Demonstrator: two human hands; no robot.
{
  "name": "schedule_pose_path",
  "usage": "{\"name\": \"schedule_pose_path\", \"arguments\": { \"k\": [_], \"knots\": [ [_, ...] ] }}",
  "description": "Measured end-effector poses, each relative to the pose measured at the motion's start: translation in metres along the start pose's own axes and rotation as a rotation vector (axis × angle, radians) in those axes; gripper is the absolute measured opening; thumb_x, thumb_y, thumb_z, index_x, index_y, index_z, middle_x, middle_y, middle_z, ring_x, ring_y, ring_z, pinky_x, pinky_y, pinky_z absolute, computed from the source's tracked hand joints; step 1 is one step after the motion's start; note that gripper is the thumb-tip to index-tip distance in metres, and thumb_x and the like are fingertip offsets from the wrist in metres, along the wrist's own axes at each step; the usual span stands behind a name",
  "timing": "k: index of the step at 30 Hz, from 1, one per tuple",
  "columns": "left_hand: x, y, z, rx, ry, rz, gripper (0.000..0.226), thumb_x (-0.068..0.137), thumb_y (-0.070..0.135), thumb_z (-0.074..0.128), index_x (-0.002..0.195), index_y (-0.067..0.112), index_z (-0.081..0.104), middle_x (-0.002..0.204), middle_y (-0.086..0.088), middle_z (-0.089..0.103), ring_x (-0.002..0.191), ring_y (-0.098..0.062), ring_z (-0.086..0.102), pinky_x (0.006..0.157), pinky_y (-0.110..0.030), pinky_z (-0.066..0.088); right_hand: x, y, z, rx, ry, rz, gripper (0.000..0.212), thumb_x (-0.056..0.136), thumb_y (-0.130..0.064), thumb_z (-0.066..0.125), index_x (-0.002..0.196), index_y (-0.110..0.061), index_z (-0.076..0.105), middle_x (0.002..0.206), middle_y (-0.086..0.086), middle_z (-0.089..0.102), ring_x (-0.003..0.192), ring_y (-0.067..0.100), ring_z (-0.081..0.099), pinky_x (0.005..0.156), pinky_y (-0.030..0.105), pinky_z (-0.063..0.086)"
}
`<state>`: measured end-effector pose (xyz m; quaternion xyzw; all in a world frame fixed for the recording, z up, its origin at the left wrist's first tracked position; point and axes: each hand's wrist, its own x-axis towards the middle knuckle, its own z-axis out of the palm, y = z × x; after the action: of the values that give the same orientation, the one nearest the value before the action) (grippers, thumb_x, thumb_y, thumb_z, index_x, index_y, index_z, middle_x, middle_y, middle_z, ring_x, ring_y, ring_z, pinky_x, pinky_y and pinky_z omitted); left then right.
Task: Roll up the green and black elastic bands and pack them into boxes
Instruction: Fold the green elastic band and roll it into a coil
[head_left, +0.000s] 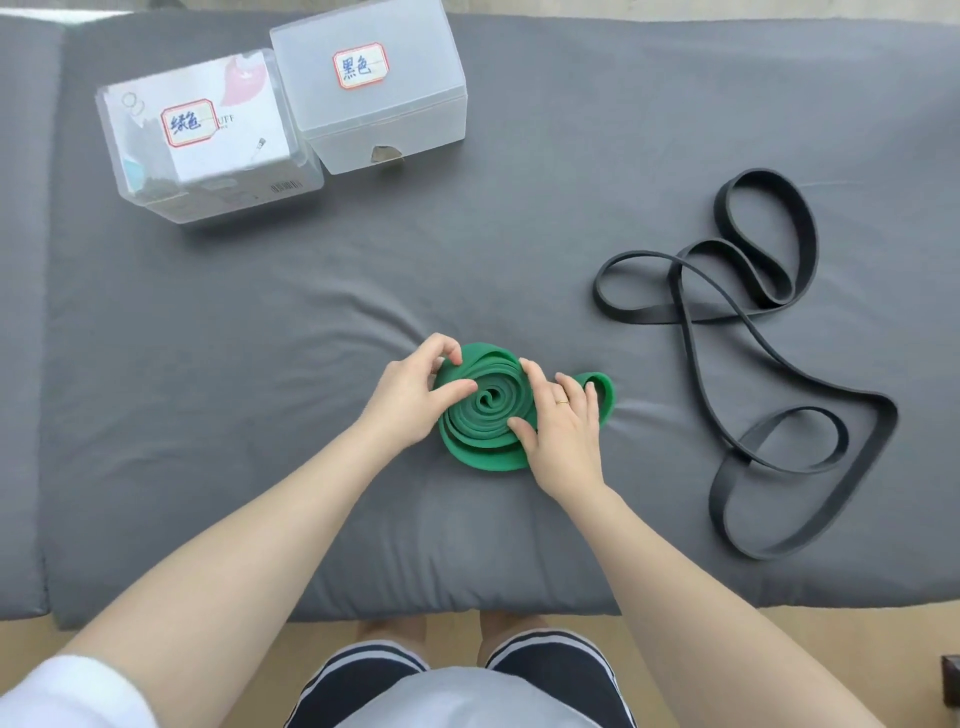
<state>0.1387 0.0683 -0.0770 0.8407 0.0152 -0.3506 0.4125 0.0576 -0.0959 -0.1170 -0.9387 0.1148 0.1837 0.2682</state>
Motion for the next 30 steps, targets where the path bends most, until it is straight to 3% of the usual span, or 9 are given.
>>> {"name": "schedule_pose_path", "arguments": {
  "k": [4,7,9,13,17,20,24,27,30],
  "knots": [
    [-0.022,0.012,-0.006,-0.123,0.082,0.083,0.024,0.084,0.024,0.066,0.082,0.037,0.046,0.086,-0.011,0.061,0.08,-0.021,0.053,0.082,-0.033,0.046,0.0,-0.009,-0.029,0.33,-0.036,-0.004,0.048,0.093,-0.02,0.047,0.135,-0.037,0.032,0.145,-0.008,0.037,0.145,0.018,0.008,0.115,0.036,-0.009],
    [-0.042,0.04,-0.022,-0.201,0.083,0.227,0.028,0.084,0.018,0.066,0.082,0.04,0.047,0.089,-0.006,0.068,0.08,-0.026,0.063,0.079,-0.036,0.051,0.002,-0.027,-0.071,0.79,-0.134,-0.069,0.032,0.089,-0.025,0.045,0.105,-0.051,0.037,0.126,-0.007,0.052,0.128,0.018,0.043,0.112,0.037,0.024],
    [-0.047,0.058,-0.039,-0.169,0.052,0.302,0.027,0.082,0.021,0.066,0.082,0.039,0.046,0.091,-0.011,0.068,0.081,-0.032,0.063,0.078,-0.041,0.05,0.006,-0.039,-0.109,0.903,-0.253,-0.105,0.025,0.089,-0.018,0.054,0.095,-0.038,0.04,0.12,-0.007,0.057,0.109,0.014,0.057,0.098,0.036,0.042],
    [-0.062,0.085,-0.074,0.03,-0.02,0.396,0.019,0.075,0.043,0.061,0.085,0.039,0.045,0.081,-0.02,0.059,0.066,-0.032,0.05,0.068,-0.036,0.048,0.014,-0.058,-0.172,0.526,-0.298,-0.251,0.036,0.075,-0.013,0.075,0.084,-0.023,0.042,0.098,-0.017,0.059,0.095,0.014,0.06,0.086,0.031,0.048],
    [-0.079,0.106,-0.099,0.154,-0.004,0.473,0.024,0.082,0.024,0.069,0.087,0.034,0.047,0.065,0.001,0.05,0.056,-0.01,0.035,0.055,-0.018,0.031,0.004,-0.088,-0.196,0.422,-0.335,-0.292,0.069,0.075,-0.021,0.076,0.129,-0.045,0.04,0.106,-0.011,0.061,0.094,0.007,0.06,0.086,0.019,0.047],
    [-0.091,0.111,-0.105,0.195,0.017,0.49,0.026,0.083,0.02,0.068,0.085,0.033,0.046,0.059,0.013,0.048,0.054,-0.008,0.037,0.053,-0.016,0.03,-0.005,-0.104,-0.199,0.38,-0.267,-0.333,0.047,0.079,-0.021,0.073,0.123,-0.022,0.055,0.103,-0.003,0.065,0.095,0.016,0.063,0.09,0.028,0.048],
    [-0.103,0.109,-0.11,0.125,0.037,0.478,0.025,0.083,0.024,0.067,0.084,0.034,0.045,0.065,-0.004,0.055,0.055,-0.011,0.035,0.057,-0.02,0.033,-0.014,-0.116,-0.208,0.324,-0.197,-0.364,0.036,0.082,-0.024,0.07,0.115,-0.016,0.058,0.098,0.004,0.066,0.089,0.028,0.064,0.086,0.043,0.051],
    [-0.11,0.113,-0.113,0.066,0.037,0.458,0.022,0.076,0.036,0.066,0.083,0.037,0.044,0.083,-0.018,0.063,0.068,-0.032,0.051,0.068,-0.035,0.046,-0.016,-0.126,-0.215,0.301,-0.238,-0.363,0.042,0.081,-0.024,0.071,0.118,-0.015,0.054,0.101,0.0,0.063,0.093,0.025,0.063,0.089,0.041,0.05],
    [-0.114,0.122,-0.116,0.145,0.051,0.478,0.028,0.078,0.03,0.07,0.08,0.038,0.043,0.07,-0.013,0.057,0.058,-0.02,0.042,0.062,-0.036,0.04,-0.013,-0.139,-0.225,0.125,-0.324,-0.386,0.056,0.079,-0.031,0.072,0.129,-0.026,0.046,0.106,-0.006,0.06,0.091,0.019,0.058,0.088,0.036,0.049]
  ]
}}
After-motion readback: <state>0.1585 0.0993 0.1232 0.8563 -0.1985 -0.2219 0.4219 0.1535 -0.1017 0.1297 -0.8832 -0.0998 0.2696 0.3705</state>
